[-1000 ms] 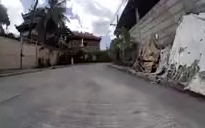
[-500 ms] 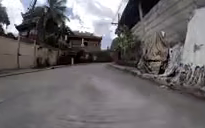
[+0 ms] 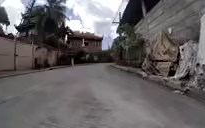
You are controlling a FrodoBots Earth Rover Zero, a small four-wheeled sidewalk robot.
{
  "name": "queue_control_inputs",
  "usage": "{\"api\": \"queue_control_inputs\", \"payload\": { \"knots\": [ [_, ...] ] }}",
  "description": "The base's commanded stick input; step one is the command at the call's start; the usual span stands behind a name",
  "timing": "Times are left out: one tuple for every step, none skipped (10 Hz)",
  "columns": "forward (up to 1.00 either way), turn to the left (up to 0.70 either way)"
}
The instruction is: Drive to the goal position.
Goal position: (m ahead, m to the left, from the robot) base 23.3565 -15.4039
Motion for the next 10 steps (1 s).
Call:
{"api": "queue_control_inputs", "payload": {
  "knots": [
    [1.00,0.00],
    [1.00,0.00],
    [1.00,0.00],
    [1.00,0.00],
    [1.00,0.00],
    [1.00,0.00],
    [1.00,0.00],
    [1.00,0.00],
    [1.00,0.00],
    [1.00,0.00]
  ]
}}
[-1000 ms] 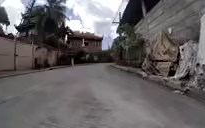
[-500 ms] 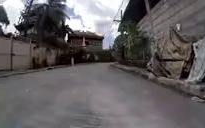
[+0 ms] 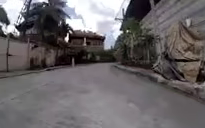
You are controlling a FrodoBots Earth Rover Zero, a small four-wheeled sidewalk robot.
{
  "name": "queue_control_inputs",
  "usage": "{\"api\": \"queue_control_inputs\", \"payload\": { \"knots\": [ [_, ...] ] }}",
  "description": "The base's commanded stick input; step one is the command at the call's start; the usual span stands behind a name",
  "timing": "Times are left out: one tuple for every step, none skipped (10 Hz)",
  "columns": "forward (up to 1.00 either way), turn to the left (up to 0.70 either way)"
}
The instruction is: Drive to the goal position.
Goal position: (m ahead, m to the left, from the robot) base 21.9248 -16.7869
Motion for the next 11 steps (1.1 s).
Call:
{"api": "queue_control_inputs", "payload": {
  "knots": [
    [1.00,0.00],
    [1.00,0.00],
    [1.00,0.00],
    [1.00,0.00],
    [1.00,0.00],
    [1.00,0.00],
    [1.00,0.00],
    [1.00,0.00],
    [1.00,0.00],
    [1.00,0.00],
    [1.00,0.00]
  ]
}}
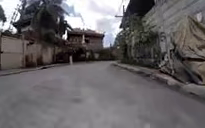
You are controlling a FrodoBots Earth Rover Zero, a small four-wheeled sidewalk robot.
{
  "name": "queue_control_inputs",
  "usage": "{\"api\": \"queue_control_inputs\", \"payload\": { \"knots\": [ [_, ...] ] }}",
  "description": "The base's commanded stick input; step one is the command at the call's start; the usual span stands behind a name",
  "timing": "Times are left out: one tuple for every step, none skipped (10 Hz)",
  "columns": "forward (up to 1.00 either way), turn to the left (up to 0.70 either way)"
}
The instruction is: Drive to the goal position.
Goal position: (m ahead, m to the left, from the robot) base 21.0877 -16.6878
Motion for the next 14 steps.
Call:
{"api": "queue_control_inputs", "payload": {
  "knots": [
    [1.00,0.00],
    [1.00,0.00],
    [1.00,0.00],
    [1.00,0.00],
    [1.00,0.00],
    [1.00,0.00],
    [1.00,0.00],
    [1.00,0.00],
    [1.00,0.00],
    [1.00,0.00],
    [1.00,0.00],
    [1.00,0.00],
    [1.00,0.00],
    [1.00,0.00]
  ]
}}
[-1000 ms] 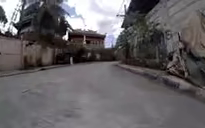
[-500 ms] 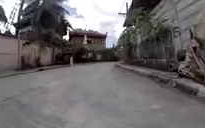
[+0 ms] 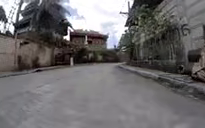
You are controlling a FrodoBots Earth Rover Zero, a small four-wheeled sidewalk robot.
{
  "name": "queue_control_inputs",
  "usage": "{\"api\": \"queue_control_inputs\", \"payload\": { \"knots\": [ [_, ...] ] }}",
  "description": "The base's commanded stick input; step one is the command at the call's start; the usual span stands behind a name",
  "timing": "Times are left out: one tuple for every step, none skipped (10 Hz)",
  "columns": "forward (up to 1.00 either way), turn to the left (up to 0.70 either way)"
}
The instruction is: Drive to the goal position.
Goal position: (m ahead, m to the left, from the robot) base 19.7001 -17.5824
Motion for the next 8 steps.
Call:
{"api": "queue_control_inputs", "payload": {
  "knots": [
    [1.00,0.00],
    [1.00,0.00],
    [1.00,0.00],
    [1.00,0.00],
    [1.00,0.00],
    [1.00,0.00],
    [1.00,0.00],
    [1.00,0.00]
  ]
}}
